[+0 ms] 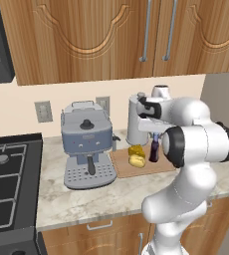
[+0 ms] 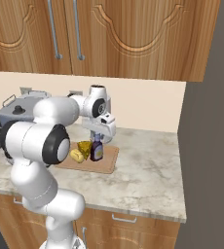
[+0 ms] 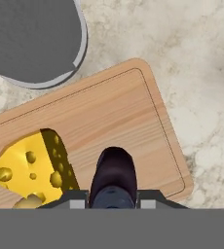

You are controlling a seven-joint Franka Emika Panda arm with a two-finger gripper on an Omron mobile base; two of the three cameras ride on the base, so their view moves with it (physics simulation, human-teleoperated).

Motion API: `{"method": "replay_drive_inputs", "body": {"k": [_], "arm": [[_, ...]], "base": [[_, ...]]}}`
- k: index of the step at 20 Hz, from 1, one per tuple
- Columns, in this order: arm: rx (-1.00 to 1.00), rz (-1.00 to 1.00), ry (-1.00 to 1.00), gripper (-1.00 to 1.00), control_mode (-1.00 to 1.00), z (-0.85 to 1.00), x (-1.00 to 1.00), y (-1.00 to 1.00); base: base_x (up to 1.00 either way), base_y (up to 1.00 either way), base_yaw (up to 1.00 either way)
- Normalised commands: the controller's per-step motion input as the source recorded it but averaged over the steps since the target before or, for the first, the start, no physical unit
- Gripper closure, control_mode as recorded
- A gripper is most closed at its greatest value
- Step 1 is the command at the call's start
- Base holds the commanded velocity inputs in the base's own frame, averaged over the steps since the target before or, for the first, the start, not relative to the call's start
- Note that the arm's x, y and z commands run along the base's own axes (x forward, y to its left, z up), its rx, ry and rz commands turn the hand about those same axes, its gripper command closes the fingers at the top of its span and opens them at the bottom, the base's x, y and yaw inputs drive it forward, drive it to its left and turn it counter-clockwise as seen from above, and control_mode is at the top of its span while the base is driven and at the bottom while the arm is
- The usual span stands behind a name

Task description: Retrieve the reheated potato from the microwave, then place the potato, cheese, and condiment on the cutting board.

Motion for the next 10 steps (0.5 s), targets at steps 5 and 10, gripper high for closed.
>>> {"method": "replay_drive_inputs", "body": {"k": [5, 10], "arm": [[0.00, 0.00, -0.11, 1.00, -1.00, -0.10, -0.20, 0.05], [0.00, 0.00, -0.03, 1.00, -1.00, -0.29, -0.24, 0.06]], "base": [[0.00, 0.00, 0.00], [0.00, 0.00, 0.00]]}}
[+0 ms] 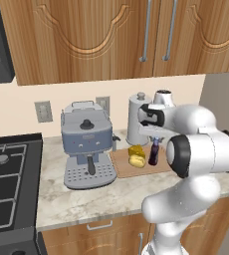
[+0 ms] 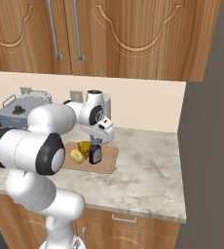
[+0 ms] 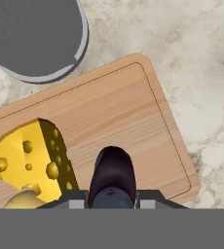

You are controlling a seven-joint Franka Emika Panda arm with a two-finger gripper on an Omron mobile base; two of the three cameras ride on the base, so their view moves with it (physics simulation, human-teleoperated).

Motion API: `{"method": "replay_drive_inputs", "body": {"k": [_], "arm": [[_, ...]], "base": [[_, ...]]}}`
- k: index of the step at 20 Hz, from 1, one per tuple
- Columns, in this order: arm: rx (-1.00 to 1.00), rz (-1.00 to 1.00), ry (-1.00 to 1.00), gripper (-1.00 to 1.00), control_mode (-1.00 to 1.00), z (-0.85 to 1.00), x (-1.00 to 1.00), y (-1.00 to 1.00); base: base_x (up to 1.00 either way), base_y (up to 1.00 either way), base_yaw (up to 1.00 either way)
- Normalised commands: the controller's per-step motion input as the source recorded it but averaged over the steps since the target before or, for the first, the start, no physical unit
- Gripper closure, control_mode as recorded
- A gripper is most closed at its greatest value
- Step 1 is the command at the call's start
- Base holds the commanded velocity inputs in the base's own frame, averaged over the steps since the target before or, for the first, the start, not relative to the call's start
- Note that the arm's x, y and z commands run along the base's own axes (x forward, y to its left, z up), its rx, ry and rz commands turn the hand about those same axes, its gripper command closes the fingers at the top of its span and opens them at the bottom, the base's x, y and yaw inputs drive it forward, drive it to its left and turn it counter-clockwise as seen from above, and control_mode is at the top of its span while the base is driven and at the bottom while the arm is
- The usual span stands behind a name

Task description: Retrieve the reheated potato from the microwave, then place the potato, cheese, and condiment on the cutting board.

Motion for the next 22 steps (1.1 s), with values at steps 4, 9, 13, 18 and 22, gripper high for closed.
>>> {"method": "replay_drive_inputs", "body": {"k": [4, 9, 13, 18, 22], "arm": [[0.00, 0.00, 0.00, 1.00, -1.00, -0.22, -0.07, 0.04], [0.00, 0.00, 0.00, -1.00, -1.00, -0.15, -0.03, 0.05], [0.00, 0.00, 0.00, -1.00, -1.00, 0.00, -0.01, 0.01], [0.00, 0.00, 0.00, -1.00, -1.00, 0.05, -0.01, 0.00], [0.00, 0.00, 0.00, -1.00, -1.00, 0.29, -0.01, 0.00]], "base": [[0.00, 0.00, 0.00], [0.00, 0.00, 0.00], [0.00, 0.00, 0.00], [0.00, 0.00, 0.00], [0.00, 0.00, 0.00]]}}
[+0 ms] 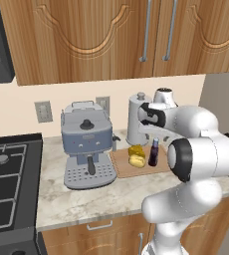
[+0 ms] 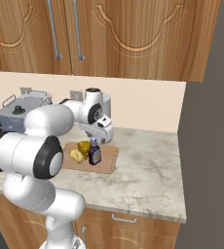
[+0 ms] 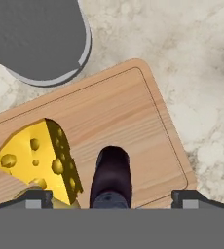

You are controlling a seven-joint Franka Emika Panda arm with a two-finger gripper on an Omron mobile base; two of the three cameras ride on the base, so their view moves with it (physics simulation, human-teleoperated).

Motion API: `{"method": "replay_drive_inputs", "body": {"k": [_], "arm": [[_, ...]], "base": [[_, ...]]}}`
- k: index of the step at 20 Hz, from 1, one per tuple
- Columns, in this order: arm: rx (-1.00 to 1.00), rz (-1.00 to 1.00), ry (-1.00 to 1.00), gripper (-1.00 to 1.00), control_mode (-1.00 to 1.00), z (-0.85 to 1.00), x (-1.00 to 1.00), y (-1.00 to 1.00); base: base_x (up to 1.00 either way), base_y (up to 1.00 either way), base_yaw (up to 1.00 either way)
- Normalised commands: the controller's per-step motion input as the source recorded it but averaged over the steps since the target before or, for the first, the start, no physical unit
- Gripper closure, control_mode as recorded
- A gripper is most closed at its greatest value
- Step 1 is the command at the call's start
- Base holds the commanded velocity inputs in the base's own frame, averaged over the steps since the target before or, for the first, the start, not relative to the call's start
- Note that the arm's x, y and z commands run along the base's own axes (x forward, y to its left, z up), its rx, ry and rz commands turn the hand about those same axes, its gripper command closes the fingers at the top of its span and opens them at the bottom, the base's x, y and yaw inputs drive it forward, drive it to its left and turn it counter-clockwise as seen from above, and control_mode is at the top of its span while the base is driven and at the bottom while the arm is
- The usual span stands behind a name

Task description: Retrieve the reheated potato from the microwave, then place the potato, cheese, and condiment on the cutting board.

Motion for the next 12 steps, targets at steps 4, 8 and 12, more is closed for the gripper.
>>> {"method": "replay_drive_inputs", "body": {"k": [4, 8, 12], "arm": [[0.00, 0.00, -0.04, -1.00, -1.00, 0.34, -0.29, 0.00], [-0.03, 0.00, -0.05, -1.00, -1.00, 0.03, -0.66, 0.04], [0.00, 0.00, -0.12, -1.00, -1.00, 0.00, -0.64, 0.08]], "base": [[0.00, 0.00, 0.00], [0.00, 0.00, 0.00], [0.00, 0.00, 0.00]]}}
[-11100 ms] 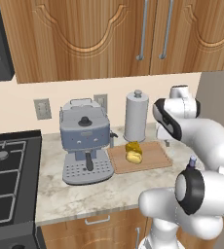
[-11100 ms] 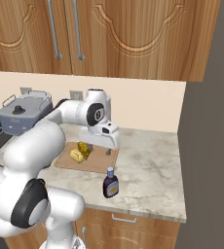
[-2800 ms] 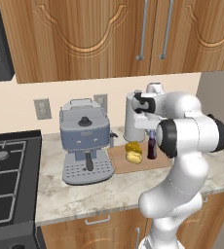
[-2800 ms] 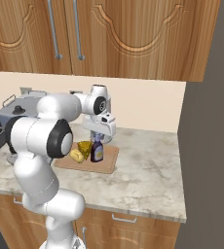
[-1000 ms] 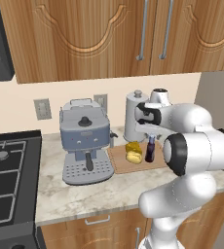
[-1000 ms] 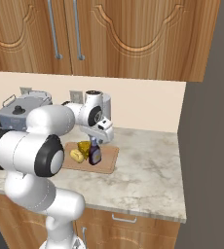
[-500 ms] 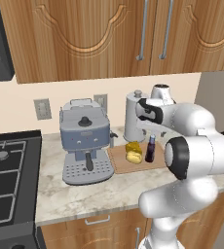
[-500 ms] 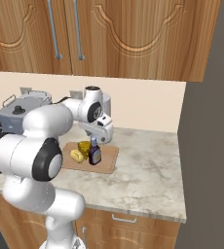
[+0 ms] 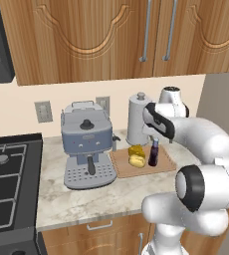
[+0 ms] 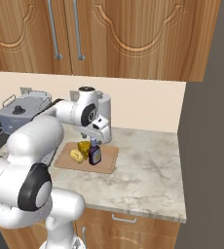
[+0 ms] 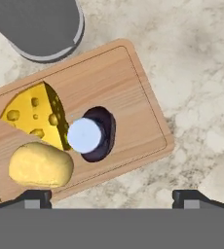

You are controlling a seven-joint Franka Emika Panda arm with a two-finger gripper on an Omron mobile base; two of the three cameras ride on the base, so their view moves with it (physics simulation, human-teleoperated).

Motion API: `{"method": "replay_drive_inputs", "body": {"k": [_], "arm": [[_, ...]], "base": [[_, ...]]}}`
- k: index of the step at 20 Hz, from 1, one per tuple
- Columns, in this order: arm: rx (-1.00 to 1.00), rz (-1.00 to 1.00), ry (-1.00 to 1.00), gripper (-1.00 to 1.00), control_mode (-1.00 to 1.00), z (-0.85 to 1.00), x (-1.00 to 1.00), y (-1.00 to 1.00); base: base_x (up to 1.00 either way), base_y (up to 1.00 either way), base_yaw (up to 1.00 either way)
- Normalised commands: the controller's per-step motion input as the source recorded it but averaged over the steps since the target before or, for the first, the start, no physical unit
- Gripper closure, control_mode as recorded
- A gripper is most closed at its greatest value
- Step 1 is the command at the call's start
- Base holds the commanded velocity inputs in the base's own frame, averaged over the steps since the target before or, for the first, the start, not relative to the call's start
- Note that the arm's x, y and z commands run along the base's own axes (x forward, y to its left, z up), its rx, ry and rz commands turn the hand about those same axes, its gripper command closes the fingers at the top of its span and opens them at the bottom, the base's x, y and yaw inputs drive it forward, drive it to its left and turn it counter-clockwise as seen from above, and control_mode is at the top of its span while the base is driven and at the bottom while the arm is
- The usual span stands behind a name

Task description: Retrieve the reheated potato from the microwave, then place the potato, cheese, and condiment on the cutting board.

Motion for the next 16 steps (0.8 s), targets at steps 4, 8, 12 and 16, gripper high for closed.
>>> {"method": "replay_drive_inputs", "body": {"k": [4, 8, 12, 16], "arm": [[0.00, 0.02, -0.17, -1.00, -1.00, 0.10, -0.61, 0.09], [-0.03, 0.03, -0.21, -1.00, -1.00, 0.18, -0.63, 0.12], [-0.16, 0.04, -0.11, -1.00, -1.00, 0.21, -0.51, 0.26], [-0.14, 0.03, -0.05, -1.00, -1.00, 0.21, -0.42, 0.19]], "base": [[0.00, 0.00, 0.00], [0.00, 0.00, 0.00], [0.00, 0.00, 0.00], [0.00, 0.00, 0.00]]}}
